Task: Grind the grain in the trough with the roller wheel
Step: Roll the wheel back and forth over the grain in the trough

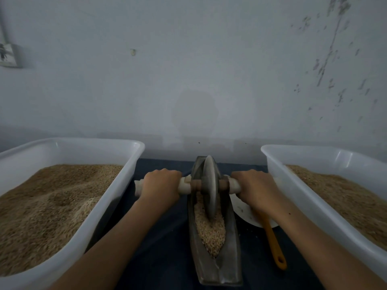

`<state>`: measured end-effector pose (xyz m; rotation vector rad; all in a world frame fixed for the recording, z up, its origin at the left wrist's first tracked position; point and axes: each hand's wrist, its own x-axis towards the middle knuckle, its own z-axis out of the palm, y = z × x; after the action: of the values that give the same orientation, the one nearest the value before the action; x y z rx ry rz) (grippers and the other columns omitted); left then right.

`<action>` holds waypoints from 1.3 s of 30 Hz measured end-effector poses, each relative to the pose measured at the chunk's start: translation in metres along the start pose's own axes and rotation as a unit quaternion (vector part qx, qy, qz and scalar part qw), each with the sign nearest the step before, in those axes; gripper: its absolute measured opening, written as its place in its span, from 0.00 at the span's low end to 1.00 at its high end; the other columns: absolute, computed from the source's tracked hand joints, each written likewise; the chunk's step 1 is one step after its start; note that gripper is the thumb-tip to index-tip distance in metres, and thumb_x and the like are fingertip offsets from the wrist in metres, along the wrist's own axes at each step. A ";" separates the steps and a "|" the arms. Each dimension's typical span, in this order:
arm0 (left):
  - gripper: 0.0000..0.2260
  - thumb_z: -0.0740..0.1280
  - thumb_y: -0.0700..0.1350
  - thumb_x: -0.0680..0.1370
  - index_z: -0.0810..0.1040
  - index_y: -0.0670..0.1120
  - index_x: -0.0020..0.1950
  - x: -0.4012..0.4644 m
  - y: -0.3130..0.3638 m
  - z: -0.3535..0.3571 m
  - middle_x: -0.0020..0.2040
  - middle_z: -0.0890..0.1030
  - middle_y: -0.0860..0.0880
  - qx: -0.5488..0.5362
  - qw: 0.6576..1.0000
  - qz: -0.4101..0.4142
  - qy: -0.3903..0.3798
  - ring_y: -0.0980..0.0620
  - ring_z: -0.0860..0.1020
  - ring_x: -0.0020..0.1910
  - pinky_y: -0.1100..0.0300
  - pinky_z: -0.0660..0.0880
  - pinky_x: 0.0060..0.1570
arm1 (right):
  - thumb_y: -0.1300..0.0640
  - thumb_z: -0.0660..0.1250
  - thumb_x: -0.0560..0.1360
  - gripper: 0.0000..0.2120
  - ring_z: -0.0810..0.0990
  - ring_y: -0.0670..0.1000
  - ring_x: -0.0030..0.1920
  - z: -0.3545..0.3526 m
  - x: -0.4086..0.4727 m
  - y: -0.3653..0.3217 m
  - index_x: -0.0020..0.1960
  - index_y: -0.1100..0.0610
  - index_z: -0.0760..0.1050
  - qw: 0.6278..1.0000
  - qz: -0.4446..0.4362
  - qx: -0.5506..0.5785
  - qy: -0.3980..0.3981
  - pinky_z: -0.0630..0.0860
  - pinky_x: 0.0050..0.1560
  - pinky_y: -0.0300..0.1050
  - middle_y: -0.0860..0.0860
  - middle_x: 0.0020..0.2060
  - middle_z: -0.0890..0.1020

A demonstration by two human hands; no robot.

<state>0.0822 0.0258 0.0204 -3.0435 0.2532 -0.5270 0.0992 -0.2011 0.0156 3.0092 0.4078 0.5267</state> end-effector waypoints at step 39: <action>0.09 0.66 0.47 0.75 0.75 0.49 0.54 -0.002 -0.003 -0.003 0.49 0.79 0.50 0.010 0.996 0.017 -0.082 0.52 0.77 0.47 0.59 0.72 0.46 | 0.57 0.66 0.73 0.05 0.77 0.49 0.42 -0.020 -0.002 0.000 0.47 0.48 0.73 0.991 -0.034 0.006 -0.131 0.68 0.38 0.42 0.48 0.42 0.79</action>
<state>0.0799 0.0292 0.0224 -3.0352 0.2899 -0.2743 0.0901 -0.2016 0.0337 3.0060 0.4935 0.1215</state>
